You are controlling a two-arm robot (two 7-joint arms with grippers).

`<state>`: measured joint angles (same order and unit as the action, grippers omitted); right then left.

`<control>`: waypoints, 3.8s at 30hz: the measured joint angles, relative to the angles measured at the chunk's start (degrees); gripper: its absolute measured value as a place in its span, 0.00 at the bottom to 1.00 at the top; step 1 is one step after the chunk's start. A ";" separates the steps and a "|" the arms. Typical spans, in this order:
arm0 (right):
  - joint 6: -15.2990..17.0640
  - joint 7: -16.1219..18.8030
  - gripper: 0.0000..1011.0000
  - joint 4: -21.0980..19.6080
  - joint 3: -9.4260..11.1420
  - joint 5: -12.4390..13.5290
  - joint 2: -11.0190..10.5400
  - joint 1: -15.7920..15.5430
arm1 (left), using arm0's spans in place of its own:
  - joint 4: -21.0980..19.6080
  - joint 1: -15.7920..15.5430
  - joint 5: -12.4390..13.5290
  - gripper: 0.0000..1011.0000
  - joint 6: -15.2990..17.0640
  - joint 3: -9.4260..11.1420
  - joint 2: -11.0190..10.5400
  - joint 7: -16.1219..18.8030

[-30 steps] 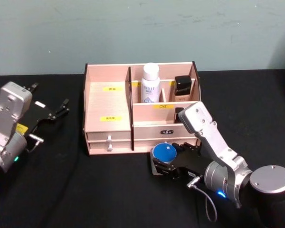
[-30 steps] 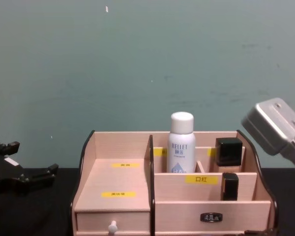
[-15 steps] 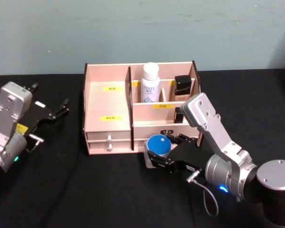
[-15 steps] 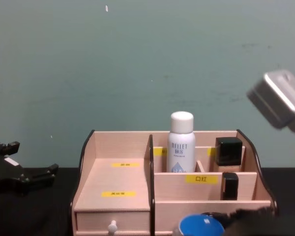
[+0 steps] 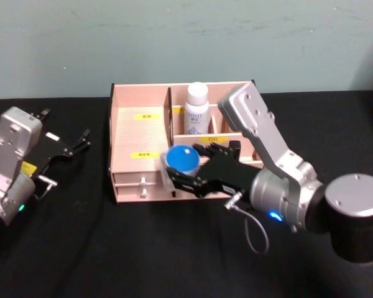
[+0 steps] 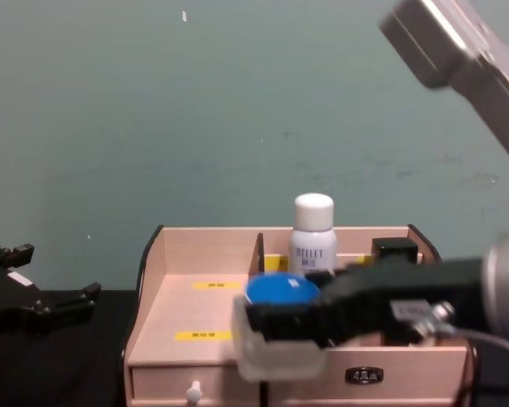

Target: Pick up the facial cleanser and watermelon frost from the table and place them into the tiered storage box.

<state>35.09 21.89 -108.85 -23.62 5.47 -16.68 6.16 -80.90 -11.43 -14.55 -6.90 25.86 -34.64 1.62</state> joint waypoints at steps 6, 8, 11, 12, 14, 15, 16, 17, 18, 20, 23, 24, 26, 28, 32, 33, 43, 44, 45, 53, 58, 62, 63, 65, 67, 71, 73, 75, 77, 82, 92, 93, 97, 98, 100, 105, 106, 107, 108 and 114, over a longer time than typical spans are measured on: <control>0.12 -0.17 0.71 2.12 -1.59 0.04 2.04 3.31 | 0.00 0.00 0.00 0.99 0.00 0.00 0.00 0.00; 0.12 -0.25 0.71 2.70 -2.00 0.04 2.56 4.08 | 0.00 0.00 0.00 0.99 0.00 0.00 0.00 0.00; 0.12 -0.46 0.71 4.12 -2.77 0.03 3.62 5.39 | 0.00 0.00 0.00 0.99 0.00 0.00 0.00 0.00; 0.09 -0.56 0.71 4.73 -3.08 0.01 4.04 5.95 | 0.00 0.00 0.00 0.99 0.00 0.00 0.00 0.00; -0.03 -0.69 0.71 5.48 -3.43 -0.04 4.50 6.53 | 0.00 0.00 0.00 0.99 0.00 0.00 0.00 0.00; -0.16 -0.88 0.71 6.22 -3.74 -0.17 4.93 7.05 | 0.00 0.00 0.00 0.99 0.00 0.00 0.00 0.00; -0.21 -0.96 0.71 6.61 -3.90 -0.22 5.16 7.33 | 0.00 0.00 0.00 0.99 0.00 0.00 0.00 0.00; -0.29 -1.03 0.71 6.96 -4.03 -0.30 5.38 7.58 | 0.00 0.00 0.00 0.99 0.00 0.00 0.00 0.00; -0.41 -1.20 0.71 7.67 -4.28 -0.47 5.80 8.10 | 0.00 0.00 0.00 0.99 0.00 0.00 0.00 0.00; -0.52 -1.42 0.71 8.51 -4.48 -0.67 6.20 8.58 | 0.00 0.00 0.00 0.99 0.00 0.00 0.00 0.00; -0.80 -1.85 0.71 9.97 -4.75 -1.17 6.96 9.41 | 0.00 0.00 0.00 0.99 0.00 0.00 0.00 0.00; -0.89 -1.95 0.71 10.30 -4.78 -1.30 7.10 9.56 | 0.00 0.00 0.00 0.99 0.00 0.00 0.00 0.00; -1.15 -2.31 0.71 11.50 -4.90 -1.79 7.70 10.21 | 0.00 0.00 0.00 0.99 0.00 0.00 0.00 0.00; -1.26 -2.52 0.71 12.42 -4.90 -2.06 8.11 10.67 | 0.00 0.00 0.00 0.99 0.00 0.00 0.00 0.00; -1.68 -3.12 0.71 15.28 -4.70 -2.80 9.54 12.10 | 0.00 0.00 0.00 0.99 0.00 0.00 0.00 0.00; -1.75 -3.20 0.71 15.71 -4.66 -2.90 9.74 12.31 | 0.00 0.00 0.00 0.99 0.00 0.00 0.00 0.00; -2.77 -3.65 0.71 20.02 -4.25 -4.12 11.99 14.52 | 0.00 0.00 0.00 0.99 0.00 0.00 0.00 0.00; -2.90 -3.66 0.71 20.45 -4.22 -4.25 12.21 14.72 | 0.00 0.00 0.00 0.99 0.00 0.00 0.00 0.00; -2.97 -3.65 0.71 20.69 -4.19 -4.31 12.31 14.82 | 0.00 0.00 0.00 0.99 0.00 0.00 0.00 0.00; -3.79 -3.65 0.71 23.21 -3.92 -4.95 13.25 15.81 | 0.00 0.00 0.00 0.99 0.00 0.00 0.00 0.00; -3.66 -3.67 0.71 24.00 -3.90 -5.47 13.65 16.05 | 0.00 0.00 0.00 0.99 0.00 0.00 0.00 0.00; -3.40 -3.76 0.71 24.10 -3.90 -5.68 13.77 16.07 | 0.00 0.00 0.00 0.99 0.00 0.00 0.00 0.00; -3.40 -3.76 0.71 24.10 -3.91 -5.68 13.77 16.07 | 0.00 0.00 0.00 0.99 0.00 0.00 0.00 0.00; -3.40 -3.75 0.71 24.10 -3.91 -5.67 13.76 16.07 | 0.00 0.00 0.00 0.99 0.00 0.00 0.00 0.00; -3.40 -3.75 0.71 24.09 -3.91 -5.67 13.75 16.07 | 0.00 0.00 0.00 0.99 0.00 0.00 0.00 0.00; -3.41 -3.73 0.73 24.05 -3.91 -5.64 13.73 16.07 | 0.00 0.00 0.00 0.99 0.00 0.00 0.00 0.00; -3.42 -3.73 0.79 24.03 -3.91 -5.63 13.72 16.07 | 0.00 0.00 0.00 0.99 0.00 0.00 0.00 0.00; -3.43 -3.72 0.84 24.02 -3.91 -5.61 13.71 16.08 | 0.00 0.00 0.00 0.99 0.00 0.00 0.00 0.00; -3.43 -3.71 0.90 24.01 -3.91 -5.60 13.70 16.07 | 0.00 0.00 0.00 0.99 0.00 0.00 0.00 0.00; -3.46 -3.69 0.99 23.98 -3.91 -5.56 13.68 16.07 | 0.00 0.00 0.00 0.99 0.00 0.00 0.00 0.00; -8.31 -4.70 0.99 18.17 -3.43 -7.06 11.72 12.76 | 0.00 0.00 0.00 0.99 0.00 0.00 0.00 0.00; -8.72 -4.94 0.99 17.60 -3.31 -7.21 11.56 12.34 | 0.00 0.00 0.00 0.99 0.00 0.00 0.00 0.00; -10.88 -6.21 0.99 13.77 -2.41 -8.01 10.49 9.31 | 0.00 0.00 0.00 0.99 0.00 0.00 0.00 0.00; -11.58 -6.71 0.99 12.16 -1.86 -8.23 10.08 7.95 | 0.00 0.00 0.00 0.99 0.00 0.00 0.00 0.00; -12.23 -7.56 0.99 10.11 -0.87 -8.41 9.78 6.12 | 0.00 0.00 0.00 0.99 0.00 0.00 0.00 0.00; -13.77 -9.54 0.99 6.03 1.55 -9.00 9.28 2.44 | 0.00 0.00 0.00 0.99 0.00 0.00 0.00 0.00; -14.37 -10.30 0.99 4.86 2.32 -9.22 9.17 1.41 | 0.00 0.00 0.00 0.99 0.00 0.00 0.00 0.00; -14.73 -10.70 0.99 4.22 2.85 -9.36 9.10 0.80 | 0.00 0.00 0.00 0.99 0.00 0.00 0.00 0.00; -15.08 -11.12 0.99 3.62 3.36 -9.53 9.06 0.25 | 0.00 0.00 0.00 0.99 0.00 0.00 0.00 0.00; -16.86 -14.60 0.99 0.63 7.26 -10.86 9.28 -3.08 | 0.00 0.00 0.00 0.99 0.00 0.00 0.00 0.00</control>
<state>18.23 7.29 -108.22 -16.37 -5.39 -7.40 3.09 -80.90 -11.43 -14.55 -6.91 25.86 -34.65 1.62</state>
